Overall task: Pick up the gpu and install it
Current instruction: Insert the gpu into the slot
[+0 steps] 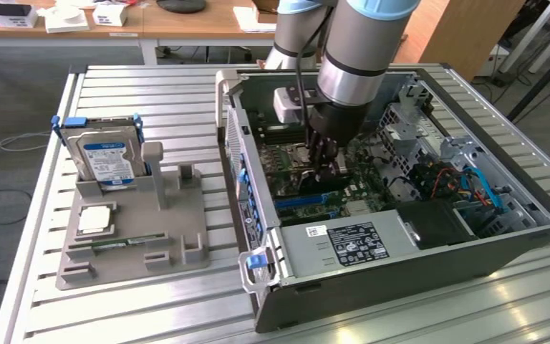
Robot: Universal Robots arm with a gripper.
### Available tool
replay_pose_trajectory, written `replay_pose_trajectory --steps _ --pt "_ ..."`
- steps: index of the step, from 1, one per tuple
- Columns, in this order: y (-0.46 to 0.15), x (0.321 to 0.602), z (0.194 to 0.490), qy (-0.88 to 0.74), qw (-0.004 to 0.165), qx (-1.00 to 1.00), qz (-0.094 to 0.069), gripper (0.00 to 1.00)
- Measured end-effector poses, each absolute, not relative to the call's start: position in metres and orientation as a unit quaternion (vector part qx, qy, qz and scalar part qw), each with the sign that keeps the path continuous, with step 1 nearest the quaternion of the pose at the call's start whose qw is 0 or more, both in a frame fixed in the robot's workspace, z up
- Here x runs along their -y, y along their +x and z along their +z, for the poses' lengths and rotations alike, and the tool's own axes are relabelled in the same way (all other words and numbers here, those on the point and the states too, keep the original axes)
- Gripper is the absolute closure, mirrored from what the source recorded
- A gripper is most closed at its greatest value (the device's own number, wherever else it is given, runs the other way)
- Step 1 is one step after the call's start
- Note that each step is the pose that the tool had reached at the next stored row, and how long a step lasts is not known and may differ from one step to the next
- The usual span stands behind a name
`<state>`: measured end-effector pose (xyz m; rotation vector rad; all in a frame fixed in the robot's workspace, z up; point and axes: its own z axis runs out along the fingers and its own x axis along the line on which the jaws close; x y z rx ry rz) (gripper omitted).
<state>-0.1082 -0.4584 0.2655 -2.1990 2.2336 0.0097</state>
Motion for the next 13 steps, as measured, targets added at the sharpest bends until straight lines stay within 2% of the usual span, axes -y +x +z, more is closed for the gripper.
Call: replay_pose_trajectory --steps 13 --pt "-0.1104 0.4584 0.2655 -0.702 0.004 -0.713 0.003 0.73"
